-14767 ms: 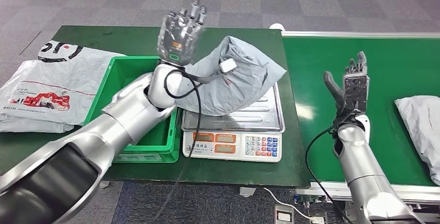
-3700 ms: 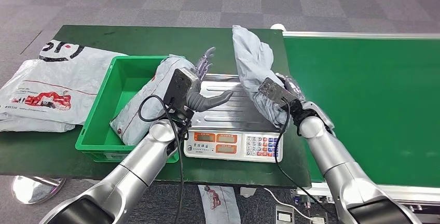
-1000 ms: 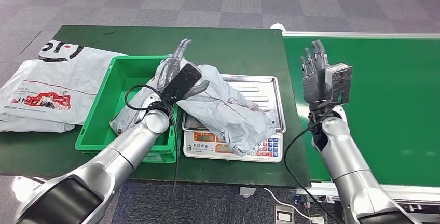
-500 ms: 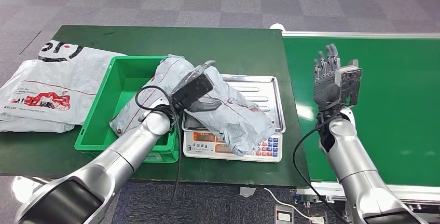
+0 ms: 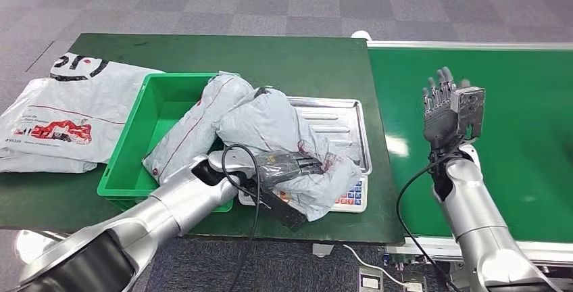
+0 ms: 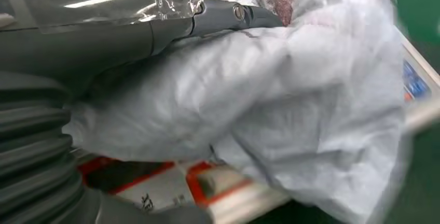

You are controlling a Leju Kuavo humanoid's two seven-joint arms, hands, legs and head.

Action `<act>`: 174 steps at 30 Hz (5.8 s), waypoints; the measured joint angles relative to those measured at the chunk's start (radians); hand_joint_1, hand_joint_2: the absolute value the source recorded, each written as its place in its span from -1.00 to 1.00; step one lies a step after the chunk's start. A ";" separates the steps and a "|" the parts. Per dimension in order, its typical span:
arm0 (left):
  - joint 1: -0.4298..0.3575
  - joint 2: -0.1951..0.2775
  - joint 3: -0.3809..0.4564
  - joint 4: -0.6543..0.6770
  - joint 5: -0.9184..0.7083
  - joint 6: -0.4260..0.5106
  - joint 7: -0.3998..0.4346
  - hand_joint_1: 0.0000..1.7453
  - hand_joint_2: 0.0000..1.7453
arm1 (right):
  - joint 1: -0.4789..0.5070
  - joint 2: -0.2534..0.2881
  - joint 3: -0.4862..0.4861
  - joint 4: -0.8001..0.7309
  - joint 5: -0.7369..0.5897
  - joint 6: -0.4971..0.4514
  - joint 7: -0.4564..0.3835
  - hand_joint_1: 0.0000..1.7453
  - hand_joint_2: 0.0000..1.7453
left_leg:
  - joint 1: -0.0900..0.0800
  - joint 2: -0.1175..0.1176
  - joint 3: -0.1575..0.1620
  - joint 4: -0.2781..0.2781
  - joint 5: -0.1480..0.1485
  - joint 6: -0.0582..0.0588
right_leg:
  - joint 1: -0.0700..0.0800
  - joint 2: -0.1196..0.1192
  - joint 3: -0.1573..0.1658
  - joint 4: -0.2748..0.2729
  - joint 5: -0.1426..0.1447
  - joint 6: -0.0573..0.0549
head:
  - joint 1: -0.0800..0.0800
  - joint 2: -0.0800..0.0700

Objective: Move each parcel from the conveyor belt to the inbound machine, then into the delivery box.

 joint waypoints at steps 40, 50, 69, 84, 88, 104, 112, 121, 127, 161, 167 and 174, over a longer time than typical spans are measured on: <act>-0.017 -0.019 -0.006 -0.140 -0.005 0.585 0.316 1.00 1.00 | 0.114 -0.010 -0.130 -0.248 0.101 0.038 0.089 -1.00 1.00 | 0.000 0.001 0.002 0.000 0.000 0.000 | 0.000 0.002 0.002 0.000 0.000 0.000 | 0.000 0.000; 0.018 -0.009 0.236 -0.236 -0.293 0.812 0.544 1.00 1.00 | 0.152 0.004 -0.165 -0.308 0.192 0.003 0.110 -1.00 1.00 | 0.000 0.002 0.002 0.000 0.000 0.000 | 0.000 0.002 0.002 0.000 0.000 0.000 | 0.000 0.000; -0.049 0.097 0.431 0.068 -0.703 0.623 0.956 1.00 1.00 | 0.053 -0.029 -0.120 -0.121 0.066 0.027 0.047 -1.00 1.00 | 0.001 0.001 0.002 0.000 0.001 0.000 | 0.001 0.001 0.002 0.000 0.001 0.000 | 0.000 0.000; -0.050 0.105 0.436 0.114 -0.715 0.442 0.896 -1.00 1.00 | 0.039 -0.076 -0.119 -0.069 0.035 0.052 0.055 -1.00 0.50 | 0.000 0.000 0.001 0.000 0.001 0.000 | 0.000 0.000 0.001 0.000 0.001 0.000 | 0.000 0.000; -0.050 0.084 0.462 0.112 -0.650 0.454 0.852 -1.00 1.00 | 0.049 -0.082 -0.119 -0.069 0.048 0.057 0.075 -1.00 1.00 | 0.000 0.000 0.001 0.000 0.001 0.000 | 0.000 0.000 0.001 0.000 0.001 0.000 | 0.000 0.000; -0.069 0.035 0.573 0.085 -0.538 0.568 0.777 -1.00 1.00 | 0.104 -0.087 -0.119 -0.115 0.119 0.028 0.104 -1.00 -1.00 | 0.000 0.000 0.001 0.000 0.001 0.000 | 0.000 0.001 0.001 0.000 0.001 0.000 | 0.000 0.000; -0.069 0.030 0.590 0.078 -0.538 0.571 0.772 -1.00 1.00 | 0.113 -0.087 -0.119 -0.131 0.124 0.026 0.106 -1.00 -1.00 | 0.000 0.000 0.001 0.000 0.001 0.000 | 0.000 0.000 0.001 0.000 0.001 0.000 | 0.000 0.000; -0.068 0.013 0.645 0.069 -0.332 0.475 0.604 -1.00 1.00 | 0.113 -0.087 -0.119 -0.134 0.163 0.028 0.115 -1.00 1.00 | 0.000 0.000 0.000 0.000 0.001 0.000 | 0.000 0.000 0.001 0.000 0.001 0.000 | 0.000 0.000; -0.034 -0.053 0.821 0.017 0.155 0.206 0.318 -1.00 1.00 | 0.107 -0.071 -0.119 -0.137 0.206 0.038 0.123 -1.00 -0.50 | 0.000 0.000 0.000 0.000 0.001 0.000 | 0.000 0.000 0.001 0.000 0.001 0.000 | 0.000 0.000; 0.186 -0.218 0.615 0.013 0.843 0.531 -0.063 -1.00 1.00 | 0.029 0.175 0.020 -0.012 0.231 -0.078 -0.048 -1.00 1.00 | 0.000 0.000 0.000 0.000 0.001 0.001 | 0.000 -0.001 0.001 0.000 0.001 0.000 | 0.000 0.000; 0.186 -0.218 0.604 0.020 0.843 0.540 -0.063 -1.00 1.00 | 0.050 0.177 0.020 -0.012 0.231 -0.089 -0.049 -1.00 1.00 | 0.000 0.000 0.000 0.000 0.001 0.001 | 0.000 0.000 0.000 0.000 0.001 0.000 | 0.000 0.000; 0.186 -0.218 0.590 0.021 0.815 0.577 -0.076 -1.00 1.00 | 0.061 0.183 0.020 -0.021 0.242 -0.099 -0.033 -1.00 1.00 | 0.000 0.000 0.000 0.000 0.001 0.001 | 0.000 0.000 0.000 0.000 0.001 0.000 | 0.000 0.000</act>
